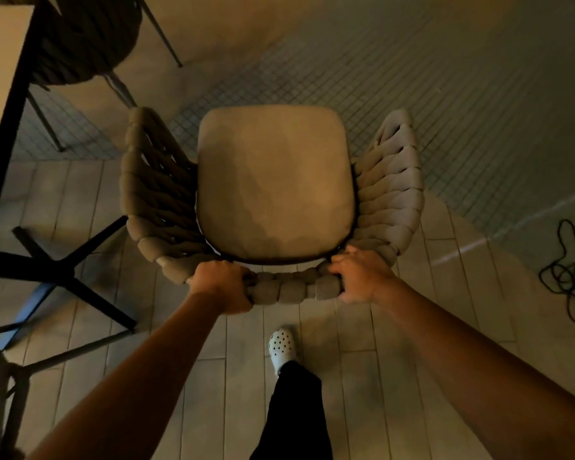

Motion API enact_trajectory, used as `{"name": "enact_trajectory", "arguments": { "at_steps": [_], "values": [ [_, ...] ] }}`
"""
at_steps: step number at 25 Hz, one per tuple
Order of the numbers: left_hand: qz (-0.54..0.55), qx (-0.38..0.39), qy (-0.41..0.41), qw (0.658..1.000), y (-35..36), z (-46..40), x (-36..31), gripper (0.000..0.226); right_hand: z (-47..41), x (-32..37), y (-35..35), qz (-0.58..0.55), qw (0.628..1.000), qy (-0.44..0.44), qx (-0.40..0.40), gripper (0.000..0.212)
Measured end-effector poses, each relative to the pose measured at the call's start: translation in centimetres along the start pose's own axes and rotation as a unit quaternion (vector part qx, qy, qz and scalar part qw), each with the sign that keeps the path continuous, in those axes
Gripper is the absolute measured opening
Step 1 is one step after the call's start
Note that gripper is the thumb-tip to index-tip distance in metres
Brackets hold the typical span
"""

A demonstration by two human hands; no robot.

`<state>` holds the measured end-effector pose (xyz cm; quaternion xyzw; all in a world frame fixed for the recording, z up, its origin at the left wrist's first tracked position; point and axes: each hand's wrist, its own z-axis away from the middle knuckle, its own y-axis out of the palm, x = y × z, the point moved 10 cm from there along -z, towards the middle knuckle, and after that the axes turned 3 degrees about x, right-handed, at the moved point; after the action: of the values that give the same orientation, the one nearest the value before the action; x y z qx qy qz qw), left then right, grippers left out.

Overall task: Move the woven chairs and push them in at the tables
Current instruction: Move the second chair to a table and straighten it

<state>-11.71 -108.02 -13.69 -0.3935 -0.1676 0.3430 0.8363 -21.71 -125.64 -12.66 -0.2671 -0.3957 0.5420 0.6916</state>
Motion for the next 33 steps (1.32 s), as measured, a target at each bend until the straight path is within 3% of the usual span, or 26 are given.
{"name": "enact_trajectory", "arguments": {
  "at_steps": [4,15,23,33],
  "values": [
    [0.039,0.005,-0.006,0.999,-2.3,-2.3,2.2,0.065,-2.9,-1.5,-2.1,0.018,1.0,-0.016,0.014,0.034],
    [0.087,-0.051,-0.114,0.988,-7.5,-7.5,2.9,0.054,-8.7,-6.4,-8.0,0.047,0.996,-0.081,0.007,0.027],
    [0.192,-0.03,-0.212,0.958,-9.4,-10.0,-2.3,0.04,-11.8,-13.0,-12.7,0.113,0.977,-0.18,0.017,0.029],
    [0.258,-0.072,-0.305,0.914,-5.5,-6.1,-12.9,0.045,-8.4,-16.6,-10.6,0.223,0.929,-0.275,0.108,0.031]
  ]
}}
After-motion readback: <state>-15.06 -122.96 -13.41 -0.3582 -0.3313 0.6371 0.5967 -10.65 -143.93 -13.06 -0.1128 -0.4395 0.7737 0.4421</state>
